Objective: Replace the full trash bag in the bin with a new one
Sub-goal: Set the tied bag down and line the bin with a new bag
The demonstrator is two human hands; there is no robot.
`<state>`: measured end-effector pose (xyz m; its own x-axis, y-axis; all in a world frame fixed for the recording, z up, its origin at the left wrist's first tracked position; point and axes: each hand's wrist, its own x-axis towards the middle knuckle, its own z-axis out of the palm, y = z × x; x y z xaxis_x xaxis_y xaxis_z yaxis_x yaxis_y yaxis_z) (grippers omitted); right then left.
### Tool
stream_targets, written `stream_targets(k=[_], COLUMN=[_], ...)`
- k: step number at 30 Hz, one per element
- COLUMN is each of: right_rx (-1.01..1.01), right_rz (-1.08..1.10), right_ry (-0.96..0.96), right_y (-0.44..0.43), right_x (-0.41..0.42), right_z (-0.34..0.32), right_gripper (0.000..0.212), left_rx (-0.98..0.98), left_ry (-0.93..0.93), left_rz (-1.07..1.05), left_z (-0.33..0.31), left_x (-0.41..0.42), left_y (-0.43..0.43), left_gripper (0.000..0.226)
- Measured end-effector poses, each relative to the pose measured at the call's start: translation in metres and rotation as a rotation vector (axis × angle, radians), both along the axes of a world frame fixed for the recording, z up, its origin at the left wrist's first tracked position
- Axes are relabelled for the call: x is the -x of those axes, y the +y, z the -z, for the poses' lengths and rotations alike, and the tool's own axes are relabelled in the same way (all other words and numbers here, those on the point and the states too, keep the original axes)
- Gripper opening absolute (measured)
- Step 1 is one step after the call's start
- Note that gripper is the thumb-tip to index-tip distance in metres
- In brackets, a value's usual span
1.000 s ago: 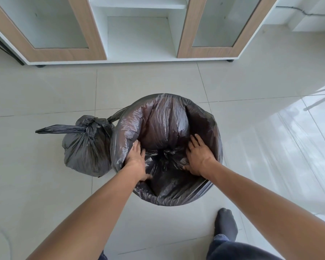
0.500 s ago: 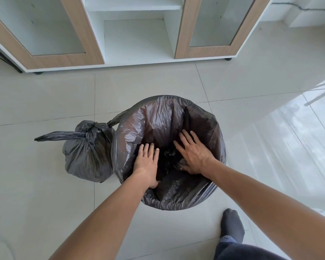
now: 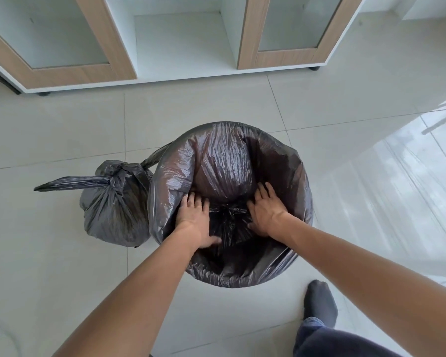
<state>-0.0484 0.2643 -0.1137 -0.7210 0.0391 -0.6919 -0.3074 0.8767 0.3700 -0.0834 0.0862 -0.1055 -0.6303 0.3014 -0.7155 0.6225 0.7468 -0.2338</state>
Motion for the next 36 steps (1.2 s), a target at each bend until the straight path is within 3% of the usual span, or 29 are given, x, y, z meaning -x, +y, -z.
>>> stream_targets(k=[4,6,10,12,14,21,24,26,29,31,36], right_rx=[0.016,0.044,0.129,0.141,0.125,0.088,0.111,0.2,0.361,0.351,0.133], right_rz=[0.119,0.144,0.205,0.222,0.199,0.244,0.226,0.154,0.013,-0.024,0.005], right_ry=[-0.08,-0.059,-0.081,-0.156,-0.209,-0.312,-0.304,-0.195,0.113,0.165,-0.015], right_y=[-0.011,-0.021,-0.04,-0.043,-0.041,-0.026,-0.022,-0.019,-0.014,-0.012,-0.009], right_x=[-0.009,-0.014,-0.024,-0.027,-0.03,-0.033,-0.03,-0.027,-0.022,-0.017,-0.005], right_z=[-0.018,-0.025,-0.025,-0.017,-0.01,0.003,-0.002,-0.012,-0.021,-0.018,0.002], right_gripper=[0.079,0.081,0.094,0.102,0.107,0.11,0.105,0.085,0.061,0.072,0.102], left_rx=[-0.108,-0.255,-0.424,-0.365,-0.255,-0.01,-0.011,-0.108,-0.2,-0.156,0.151], left_ry=[0.021,0.076,0.135,0.159,0.169,0.114,0.1,0.117,0.109,0.069,0.046], left_rz=[0.099,0.166,0.269,0.311,0.217,0.088,0.074,0.066,0.023,0.026,0.221], left_z=[-0.033,-0.05,-0.043,-0.033,-0.023,0.006,0.007,0.0,-0.016,-0.024,-0.031], left_x=[0.003,0.003,0.007,0.006,0.006,0.014,0.011,0.011,0.011,0.007,0.005], left_y=[0.006,0.005,0.002,0.006,0.007,-0.001,0.0,0.002,-0.001,-0.005,-0.007], left_gripper=[0.044,0.029,0.066,0.088,0.098,0.078,0.075,0.074,0.076,0.08,0.076])
